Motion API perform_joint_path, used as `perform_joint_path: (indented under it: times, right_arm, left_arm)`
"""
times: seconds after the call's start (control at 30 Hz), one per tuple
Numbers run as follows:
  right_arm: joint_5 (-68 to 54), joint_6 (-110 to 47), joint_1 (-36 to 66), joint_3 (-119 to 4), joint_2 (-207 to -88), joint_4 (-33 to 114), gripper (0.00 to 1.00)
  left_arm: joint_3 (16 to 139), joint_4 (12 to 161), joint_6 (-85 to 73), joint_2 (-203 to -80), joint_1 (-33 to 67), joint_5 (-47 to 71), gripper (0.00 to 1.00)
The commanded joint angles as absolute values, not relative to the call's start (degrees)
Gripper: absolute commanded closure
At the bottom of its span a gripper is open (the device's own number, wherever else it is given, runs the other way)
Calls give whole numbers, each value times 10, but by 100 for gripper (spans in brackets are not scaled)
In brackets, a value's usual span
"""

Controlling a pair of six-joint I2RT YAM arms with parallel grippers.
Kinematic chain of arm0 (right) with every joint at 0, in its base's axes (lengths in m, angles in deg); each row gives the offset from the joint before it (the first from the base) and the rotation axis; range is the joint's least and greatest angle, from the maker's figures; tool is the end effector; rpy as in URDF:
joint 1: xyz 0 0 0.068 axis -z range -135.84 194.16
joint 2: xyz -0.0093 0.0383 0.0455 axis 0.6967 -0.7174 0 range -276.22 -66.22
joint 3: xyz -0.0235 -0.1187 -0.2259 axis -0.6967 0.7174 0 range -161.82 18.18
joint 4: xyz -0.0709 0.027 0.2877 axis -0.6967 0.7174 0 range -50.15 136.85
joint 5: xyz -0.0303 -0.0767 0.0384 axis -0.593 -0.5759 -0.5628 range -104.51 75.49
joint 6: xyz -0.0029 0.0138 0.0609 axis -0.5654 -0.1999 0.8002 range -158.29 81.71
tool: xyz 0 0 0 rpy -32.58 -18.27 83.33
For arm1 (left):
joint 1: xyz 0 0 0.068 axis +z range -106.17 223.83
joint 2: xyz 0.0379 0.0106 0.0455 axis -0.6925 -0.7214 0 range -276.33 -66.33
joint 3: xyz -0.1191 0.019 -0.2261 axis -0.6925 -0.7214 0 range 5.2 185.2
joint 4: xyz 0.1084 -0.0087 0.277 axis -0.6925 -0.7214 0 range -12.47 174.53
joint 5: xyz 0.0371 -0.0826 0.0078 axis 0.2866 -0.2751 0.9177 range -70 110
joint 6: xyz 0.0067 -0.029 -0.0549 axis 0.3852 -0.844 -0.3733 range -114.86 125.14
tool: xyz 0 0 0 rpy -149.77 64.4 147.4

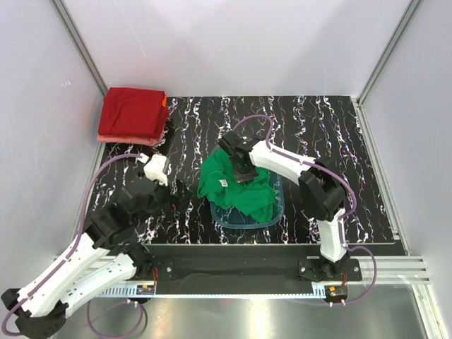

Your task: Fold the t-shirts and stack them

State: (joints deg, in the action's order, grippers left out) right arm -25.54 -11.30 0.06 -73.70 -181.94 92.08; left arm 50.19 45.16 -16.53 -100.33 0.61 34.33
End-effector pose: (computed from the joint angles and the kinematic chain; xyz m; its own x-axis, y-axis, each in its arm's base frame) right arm 0.3220 0.2994 0.1591 -0.9160 -0.2676 -0.2988 -0.2631 0.9631 -0.0562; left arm 0.1447 -0.1199 0.3074 -0.5084 -0.0132 -0.8610 0.3413 0.9149 -0.2155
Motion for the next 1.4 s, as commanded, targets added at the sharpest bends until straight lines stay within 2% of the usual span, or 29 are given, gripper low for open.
perform_joint_path:
  times: [0.0, 0.03, 0.1, 0.2, 0.43, 0.5, 0.57, 0.6, 0.63, 0.67, 0.7, 0.73, 0.9, 1.07, 1.2, 1.23, 1.27, 1.3, 1.33, 1.37]
  right_arm:
    - [-263, -125, 12, -750, -1795, 893, 94]
    - [-260, -128, 20, -761, -1772, 899, 100]
    - [-250, -138, 32, -783, -1743, 909, 100]
    - [-271, -153, 54, -888, -1688, 982, 100]
    - [-486, -188, 94, -1348, -1636, 1221, 100]
    - [-596, -193, 101, -1351, -1611, 1226, 100]
    - [-666, -182, 108, -1275, -1560, 1219, 100]
    - [-667, -176, 114, -1241, -1545, 1213, 90]
    - [-659, -169, 115, -1168, -1515, 1206, 68]
    - [-639, -161, 115, -1130, -1502, 1198, 27]
    - [-634, -150, 116, -1097, -1489, 1192, 1]
    - [-633, -136, 117, -1040, -1469, 1191, 0]
    - [-602, -103, 122, -919, -1414, 1144, 0]
    - [-471, -106, 125, -800, -1374, 1072, 0]
    - [-417, -106, 127, -722, -1385, 1024, 0]
    - [-399, -104, 130, -697, -1388, 1016, 0]
    - [-390, -104, 136, -684, -1389, 1007, 0]
    - [-372, -104, 140, -661, -1389, 989, 0]
    - [-365, -106, 144, -650, -1389, 980, 0]
    - [-355, -108, 149, -637, -1388, 970, 0]
  left_arm:
    - [512, 473, -166, -1009, 4, 344, 1]
    - [512, 472, -166, -1008, 4, 345, 1]
    - [512, 471, -165, -1010, 4, 347, 1]
    - [513, 473, -164, -1013, 3, 347, 1]
    - [512, 472, -167, -1017, 4, 356, 1]
    - [513, 472, -171, -1031, 4, 356, 1]
    - [515, 473, -174, -1045, 4, 350, 1]
    - [518, 474, -182, -1061, 5, 349, 1]
    - [518, 475, -189, -1073, 5, 341, 1]
    - [518, 481, -202, -1097, 4, 333, 1]
    - [517, 488, -206, -1111, 4, 309, 1]
    - [516, 497, -211, -1125, 4, 300, 1]
    - [503, 562, -240, -1245, 3, 280, 1]
    - [524, 602, -259, -1402, 3, 269, 2]
    - [542, 636, -257, -1473, 4, 240, 35]
    - [549, 623, -257, -1484, 4, 247, 62]
    - [567, 607, -258, -1499, 4, 260, 74]
    - [576, 567, -259, -1502, 6, 295, 94]
    - [585, 542, -263, -1503, 6, 318, 99]
    - [599, 520, -268, -1499, 8, 336, 100]
